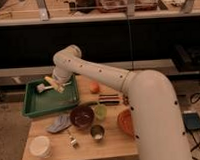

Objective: Place banana in purple bowl

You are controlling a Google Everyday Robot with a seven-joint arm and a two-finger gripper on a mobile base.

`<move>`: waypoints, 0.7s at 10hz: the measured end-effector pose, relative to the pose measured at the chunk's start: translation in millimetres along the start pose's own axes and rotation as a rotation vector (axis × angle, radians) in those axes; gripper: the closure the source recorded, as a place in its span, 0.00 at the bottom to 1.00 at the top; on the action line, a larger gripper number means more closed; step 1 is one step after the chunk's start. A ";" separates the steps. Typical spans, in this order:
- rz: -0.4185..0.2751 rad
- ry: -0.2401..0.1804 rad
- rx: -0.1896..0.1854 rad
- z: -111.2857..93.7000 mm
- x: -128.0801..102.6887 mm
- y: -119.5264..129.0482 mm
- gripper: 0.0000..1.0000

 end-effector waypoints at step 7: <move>-0.044 0.113 0.035 -51.0 1.5 -6.4 1.00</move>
